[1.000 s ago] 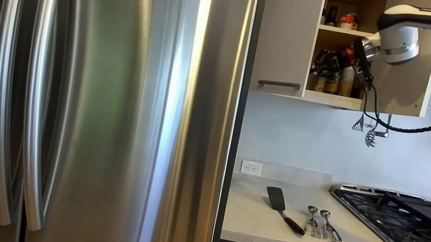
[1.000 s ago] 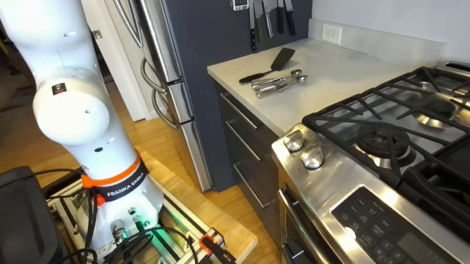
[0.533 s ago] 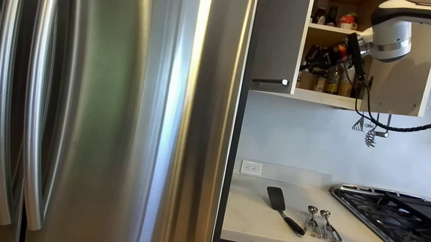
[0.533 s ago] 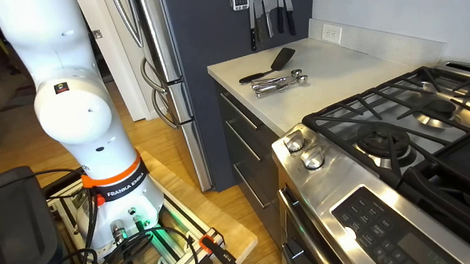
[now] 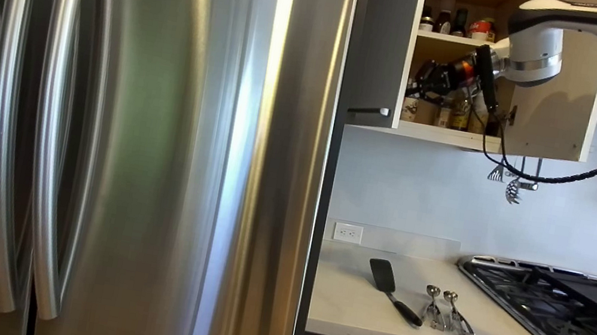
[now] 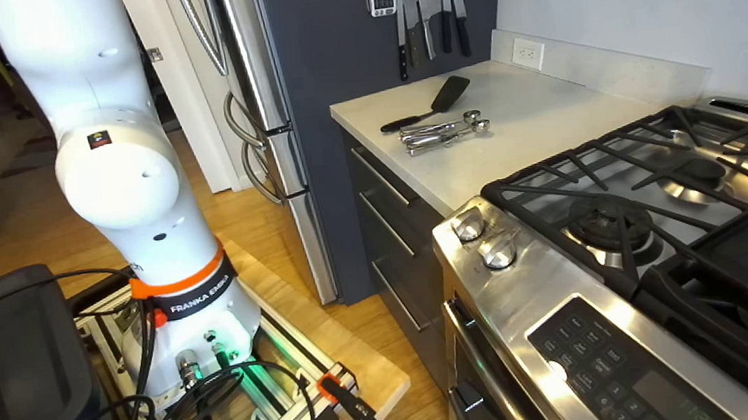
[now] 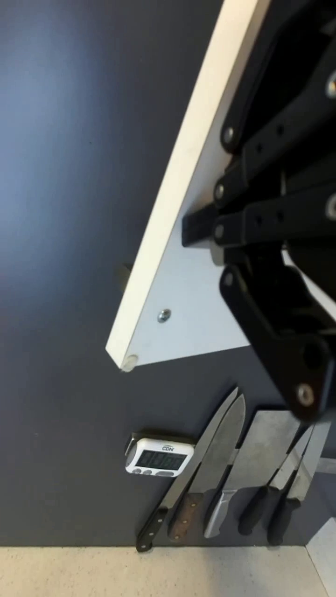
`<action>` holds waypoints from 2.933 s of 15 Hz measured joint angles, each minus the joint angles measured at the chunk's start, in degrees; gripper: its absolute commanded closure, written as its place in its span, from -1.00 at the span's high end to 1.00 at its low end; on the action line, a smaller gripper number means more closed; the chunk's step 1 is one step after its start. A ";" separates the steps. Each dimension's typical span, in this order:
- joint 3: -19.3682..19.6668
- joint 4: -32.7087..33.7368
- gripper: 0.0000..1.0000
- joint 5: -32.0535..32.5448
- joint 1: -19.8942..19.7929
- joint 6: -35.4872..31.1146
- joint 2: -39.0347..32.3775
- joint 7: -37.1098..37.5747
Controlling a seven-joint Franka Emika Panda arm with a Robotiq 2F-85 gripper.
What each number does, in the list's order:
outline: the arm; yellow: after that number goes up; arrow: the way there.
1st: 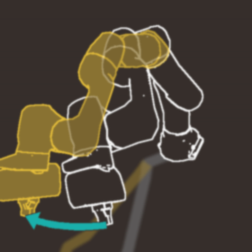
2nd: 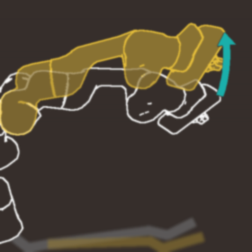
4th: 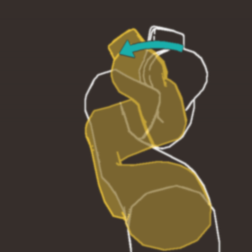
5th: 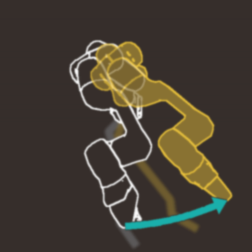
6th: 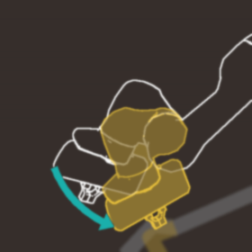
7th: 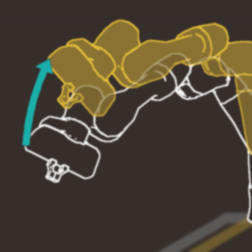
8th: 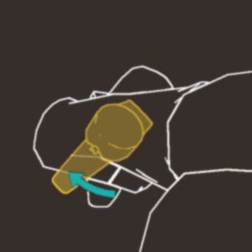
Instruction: Open the left cupboard door
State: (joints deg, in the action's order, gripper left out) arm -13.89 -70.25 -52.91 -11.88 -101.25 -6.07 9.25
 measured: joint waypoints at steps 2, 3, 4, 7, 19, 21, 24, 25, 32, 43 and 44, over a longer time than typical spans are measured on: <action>-0.45 -0.27 -1.00 -0.55 0.27 -0.09 0.00 -0.41; -0.69 -0.37 -1.00 -0.75 0.40 -0.17 0.00 -0.49; -0.92 -0.45 -1.00 -0.91 0.57 -0.32 0.00 -0.60; -1.71 -0.60 -1.00 -1.08 1.12 -0.94 0.00 -0.72; -2.71 -0.96 -1.00 -1.09 2.15 -2.20 -0.02 -1.43; -2.66 -1.07 -1.00 -1.09 2.12 -2.71 -0.02 -1.48; -2.76 -1.38 -1.00 -1.09 2.18 -3.15 -0.02 -1.80; -2.85 -1.50 -1.00 -1.09 2.23 -3.16 -0.02 -1.97; -2.92 -1.71 -1.00 -1.08 2.22 -3.21 0.02 -2.86; -0.12 -4.96 -0.19 26.16 1.67 -4.65 5.97 2.78; -0.24 -5.12 -0.02 29.41 1.74 -4.26 6.86 3.56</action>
State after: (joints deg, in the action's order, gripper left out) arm -14.13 -75.37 -23.50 -10.13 -105.52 0.79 12.82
